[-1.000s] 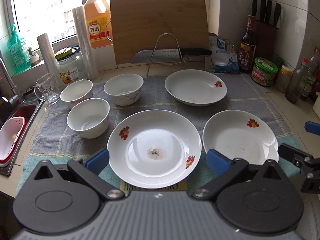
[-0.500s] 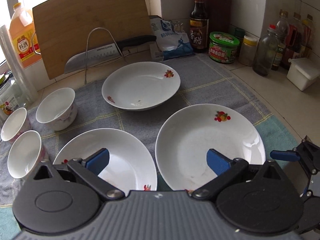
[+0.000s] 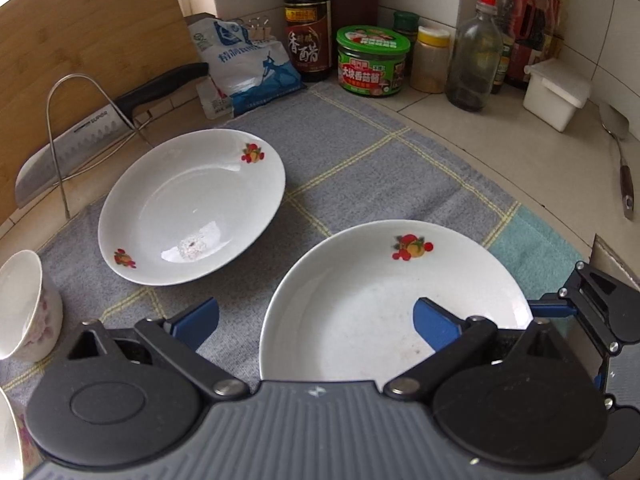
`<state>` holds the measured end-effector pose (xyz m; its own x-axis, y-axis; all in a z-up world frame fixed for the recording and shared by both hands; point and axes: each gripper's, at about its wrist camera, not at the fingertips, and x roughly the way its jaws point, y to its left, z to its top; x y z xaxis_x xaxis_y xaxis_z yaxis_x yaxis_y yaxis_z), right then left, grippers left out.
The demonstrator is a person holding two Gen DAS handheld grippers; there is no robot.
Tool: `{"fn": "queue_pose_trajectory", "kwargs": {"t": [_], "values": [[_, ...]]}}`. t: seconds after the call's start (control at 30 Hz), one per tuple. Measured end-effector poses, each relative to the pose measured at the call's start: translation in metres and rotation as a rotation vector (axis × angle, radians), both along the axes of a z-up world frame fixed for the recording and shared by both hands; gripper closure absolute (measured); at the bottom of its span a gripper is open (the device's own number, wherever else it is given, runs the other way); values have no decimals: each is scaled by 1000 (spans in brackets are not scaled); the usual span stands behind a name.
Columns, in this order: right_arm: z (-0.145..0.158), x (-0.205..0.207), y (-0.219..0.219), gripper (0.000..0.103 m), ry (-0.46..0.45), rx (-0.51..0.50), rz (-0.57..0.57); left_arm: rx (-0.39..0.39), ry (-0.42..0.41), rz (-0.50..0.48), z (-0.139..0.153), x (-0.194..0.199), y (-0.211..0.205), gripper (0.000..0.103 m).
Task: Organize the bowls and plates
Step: 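Grasp the rim of a white fruit-pattern plate with the left tool, then lift the held plate off the towel with the left tool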
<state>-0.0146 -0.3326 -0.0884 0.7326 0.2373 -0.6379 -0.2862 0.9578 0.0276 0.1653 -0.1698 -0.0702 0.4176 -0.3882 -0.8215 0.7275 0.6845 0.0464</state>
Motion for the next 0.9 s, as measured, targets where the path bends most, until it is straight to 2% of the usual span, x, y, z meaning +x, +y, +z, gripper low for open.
{"fn": "queue_pose_trajectory", "kwargs": {"t": [0.2, 0.33, 0.43, 0.57, 0.77, 0.9], "values": [[-1, 5, 0, 0, -24, 6, 16, 34, 76, -64, -17, 18, -9, 4], [-1, 8, -1, 0, -22, 7, 39, 49, 135, -106, -25, 26, -15, 11], [0, 10, -2, 0, -15, 5, 52, 57, 193, -123, -30, 32, -18, 21], [0, 11, -2, 0, -9, 4, 58, 64, 255, -141, -35, 39, -20, 25], [1, 13, 1, 0, -7, -5, 70, 54, 296, -160, -34, 44, -22, 27], [3, 14, 1, 0, 3, -7, 68, 70, 290, -182, -34, 43, -24, 27]]}}
